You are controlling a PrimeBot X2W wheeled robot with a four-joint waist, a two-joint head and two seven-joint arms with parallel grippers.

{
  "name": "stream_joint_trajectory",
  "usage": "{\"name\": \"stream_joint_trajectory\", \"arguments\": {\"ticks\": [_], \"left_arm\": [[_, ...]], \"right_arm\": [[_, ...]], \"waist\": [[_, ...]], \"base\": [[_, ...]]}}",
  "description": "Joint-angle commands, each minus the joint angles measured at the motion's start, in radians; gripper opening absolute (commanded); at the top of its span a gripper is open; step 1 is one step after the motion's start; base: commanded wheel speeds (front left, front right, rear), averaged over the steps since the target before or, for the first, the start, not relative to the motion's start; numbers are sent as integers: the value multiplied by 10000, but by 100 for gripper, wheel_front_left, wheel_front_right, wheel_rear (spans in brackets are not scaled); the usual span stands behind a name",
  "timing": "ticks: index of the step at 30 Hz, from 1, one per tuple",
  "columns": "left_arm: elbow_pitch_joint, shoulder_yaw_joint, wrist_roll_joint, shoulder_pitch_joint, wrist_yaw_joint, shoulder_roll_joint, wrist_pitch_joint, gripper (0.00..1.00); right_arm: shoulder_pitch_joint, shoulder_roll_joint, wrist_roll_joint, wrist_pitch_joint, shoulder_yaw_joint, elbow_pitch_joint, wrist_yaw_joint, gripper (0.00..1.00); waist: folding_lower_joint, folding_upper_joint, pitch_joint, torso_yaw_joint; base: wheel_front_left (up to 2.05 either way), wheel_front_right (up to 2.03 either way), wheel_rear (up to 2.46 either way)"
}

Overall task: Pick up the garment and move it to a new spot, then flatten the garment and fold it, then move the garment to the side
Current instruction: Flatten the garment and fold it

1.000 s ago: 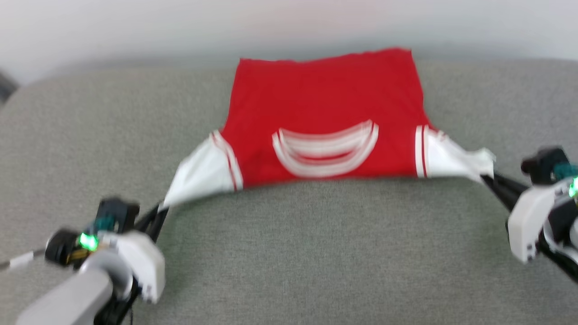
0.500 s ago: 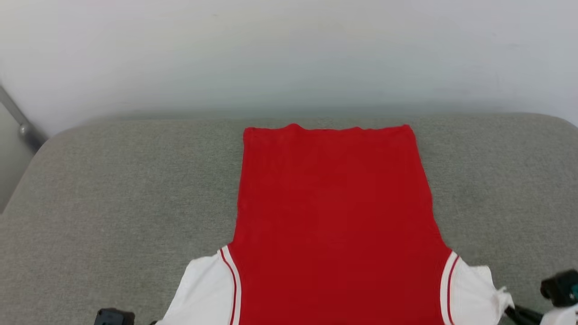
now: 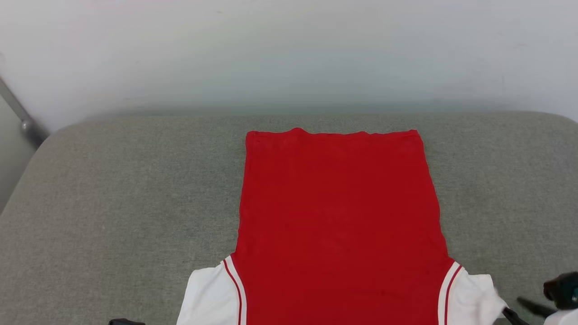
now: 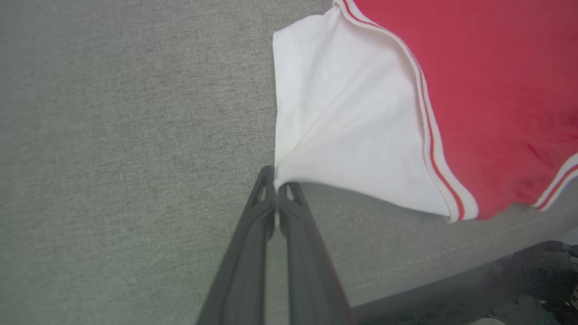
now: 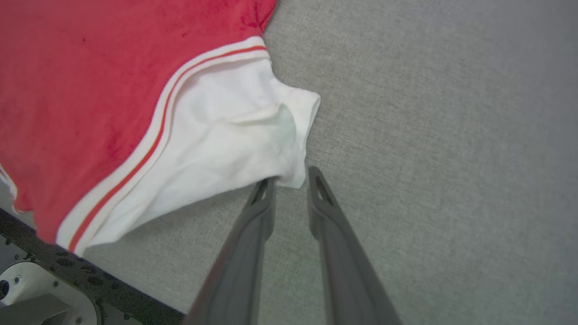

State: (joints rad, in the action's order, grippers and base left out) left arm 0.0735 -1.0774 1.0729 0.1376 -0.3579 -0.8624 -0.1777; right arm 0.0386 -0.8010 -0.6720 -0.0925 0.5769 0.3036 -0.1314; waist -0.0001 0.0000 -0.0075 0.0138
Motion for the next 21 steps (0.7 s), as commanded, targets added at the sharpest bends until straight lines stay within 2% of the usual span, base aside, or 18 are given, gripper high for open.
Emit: {"name": "stream_joint_trajectory", "arguments": {"ticks": [1, 4, 9, 13, 16, 21], "left_arm": [[-31, 14, -62, 101, -40, 92, -44, 0], [-145, 21, -145, 136, -119, 117, -96, 0], [-485, 95, -357, 369, -268, 88, -208, 0], [-834, 160, -602, 662, -375, 34, -208, 0], [-1103, 238, -802, 923, -485, 4, -229, 0], [-1538, 315, -1184, 1378, -639, 56, -261, 0]], "right_arm": [[52, 44, 84, -118, -271, -171, 13, 100], [236, -217, 283, -435, -919, -590, 14, 100], [1043, -777, 426, -849, -2581, -1315, 13, 100], [2218, -1343, 215, -1733, -3280, -2038, 13, 100], [3153, -1594, -541, -2983, -3258, -2472, 11, 100], [5126, -2161, -1510, -5539, -2460, -2952, 13, 100]], "waist": [[1, 0, 25, 12], [1, 0, 110, 82], [1, 0, 480, 315], [1, 0, 1011, 593], [1, 0, 1520, 832], [1, 0, 2445, 1261]], "base": [[0, 0, 0], [0, 0, 0], [0, 0, 0], [0, 0, 0], [0, 0, 0], [0, 0, 0]]}}
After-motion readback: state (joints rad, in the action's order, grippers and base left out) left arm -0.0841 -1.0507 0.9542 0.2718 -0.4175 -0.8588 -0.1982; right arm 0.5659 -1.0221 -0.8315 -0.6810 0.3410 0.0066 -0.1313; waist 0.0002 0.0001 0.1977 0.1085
